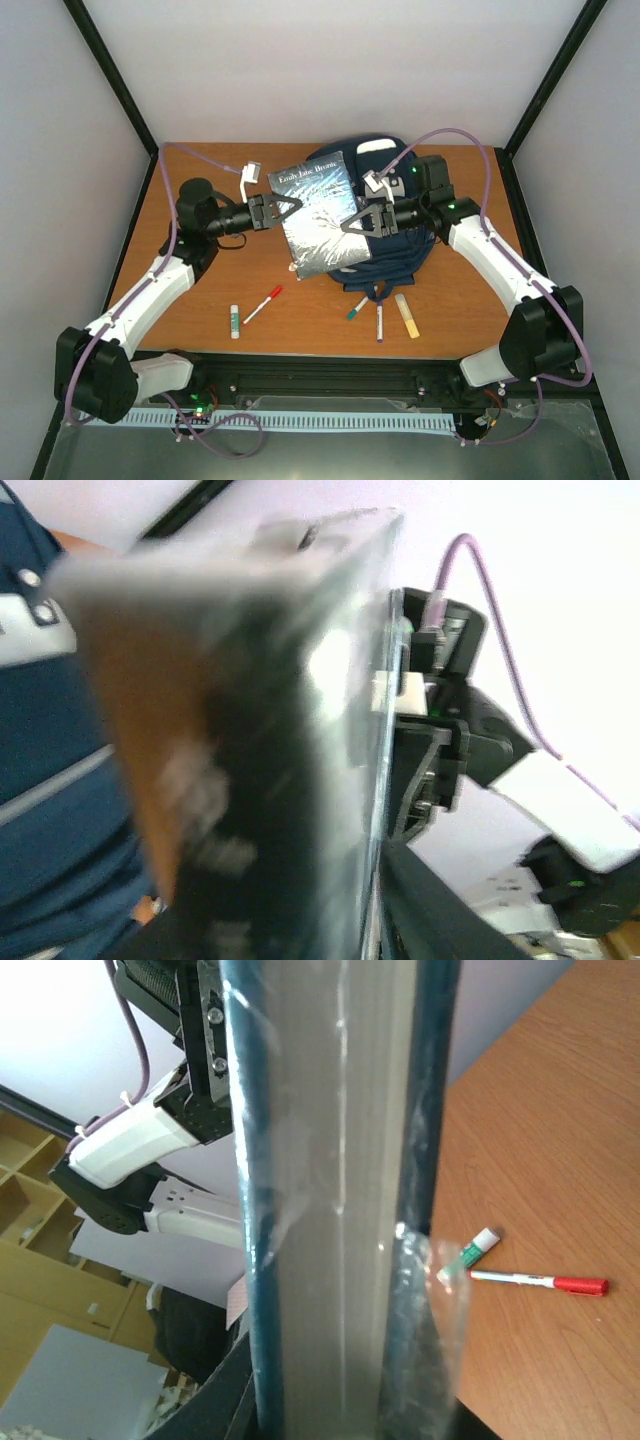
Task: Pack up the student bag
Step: Pick up the book from the center of the board, then place the book in the student bag.
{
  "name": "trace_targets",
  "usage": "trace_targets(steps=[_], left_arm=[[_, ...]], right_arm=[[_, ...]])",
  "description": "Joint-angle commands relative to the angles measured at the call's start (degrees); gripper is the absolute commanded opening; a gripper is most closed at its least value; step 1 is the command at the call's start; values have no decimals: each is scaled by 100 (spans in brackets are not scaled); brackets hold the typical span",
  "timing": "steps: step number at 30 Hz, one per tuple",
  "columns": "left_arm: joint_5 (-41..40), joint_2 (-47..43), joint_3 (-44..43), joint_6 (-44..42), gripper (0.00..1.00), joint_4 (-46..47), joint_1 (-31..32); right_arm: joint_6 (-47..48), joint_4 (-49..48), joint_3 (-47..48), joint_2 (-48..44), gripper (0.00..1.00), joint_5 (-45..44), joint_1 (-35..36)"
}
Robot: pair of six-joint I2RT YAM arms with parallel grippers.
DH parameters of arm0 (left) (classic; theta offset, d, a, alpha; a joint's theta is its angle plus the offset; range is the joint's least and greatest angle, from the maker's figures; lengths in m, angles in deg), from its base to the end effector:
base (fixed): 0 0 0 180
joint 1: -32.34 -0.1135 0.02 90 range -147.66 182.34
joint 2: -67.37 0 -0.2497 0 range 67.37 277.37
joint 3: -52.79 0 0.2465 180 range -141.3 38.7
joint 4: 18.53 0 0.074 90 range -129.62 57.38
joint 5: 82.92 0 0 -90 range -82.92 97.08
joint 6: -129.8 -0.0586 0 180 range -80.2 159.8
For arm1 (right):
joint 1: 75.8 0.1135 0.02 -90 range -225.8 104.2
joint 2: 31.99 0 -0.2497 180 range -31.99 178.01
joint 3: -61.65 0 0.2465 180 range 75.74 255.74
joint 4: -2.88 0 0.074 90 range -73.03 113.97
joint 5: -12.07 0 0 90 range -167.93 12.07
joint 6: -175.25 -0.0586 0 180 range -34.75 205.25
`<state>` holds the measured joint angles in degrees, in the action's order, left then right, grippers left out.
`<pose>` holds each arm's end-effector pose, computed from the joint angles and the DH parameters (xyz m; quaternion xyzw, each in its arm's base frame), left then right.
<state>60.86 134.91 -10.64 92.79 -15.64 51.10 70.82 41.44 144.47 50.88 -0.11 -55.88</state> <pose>0.2490 -0.1345 0.3243 0.1148 0.7022 -0.6275 0.3161 0.2653 0.1571 0.3072 -0.3056 0.6873 0.6404 0.1552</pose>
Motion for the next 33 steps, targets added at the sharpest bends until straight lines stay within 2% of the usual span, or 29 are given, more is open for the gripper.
trace_targets(steps=[1, 6, 10, 16, 19, 21, 22, 24, 26, 28, 30, 33], left_arm=[[-511, 193, -361, -333, 45, -407, 22], [-692, 232, -515, -786, 70, -1085, 21], [-969, 268, -723, -1314, 79, -1808, 22], [-1470, 658, -972, -1879, 80, -2693, 109], [-1837, 881, -1197, -2348, 78, -3041, 471], [-2382, 1094, -1556, -2929, 76, -3712, 889], [-2663, 1243, -1744, -3199, 73, -3985, 1110], [-2924, 1589, -2118, -3698, 65, -4396, 1469], [-3141, 1943, -2501, -4105, 58, -4887, 1780], [-3553, 2248, -2755, -4429, 54, -5134, 2113], [-4059, 2521, -2962, -4705, 52, -5255, 2533], [-4572, 2961, -3249, -4942, 50, -5307, 2953]], right_arm=[[-48, -116, 53, -279, 3, 165, -13], [9, 27, 11, -477, 3, 245, -421], [543, 659, 6, -601, 3, 333, -1217], [1312, 1491, -324, -754, 3, 483, -2945], [2528, 2577, -399, -568, 3, 993, -3864], [3723, 3621, -380, -374, 3, 1254, -4456], [4217, 4005, -387, -284, 3, 1254, -4728], [4611, 4235, -466, -197, 3, 1156, -5142], [4353, 3995, -635, -264, 3, 974, -5399], [3577, 3260, -937, -501, 3, 788, -5513], [2614, 2203, -1339, -939, 3, 549, -5541], [1993, 1593, -1701, -1864, 3, -54, -5580]])
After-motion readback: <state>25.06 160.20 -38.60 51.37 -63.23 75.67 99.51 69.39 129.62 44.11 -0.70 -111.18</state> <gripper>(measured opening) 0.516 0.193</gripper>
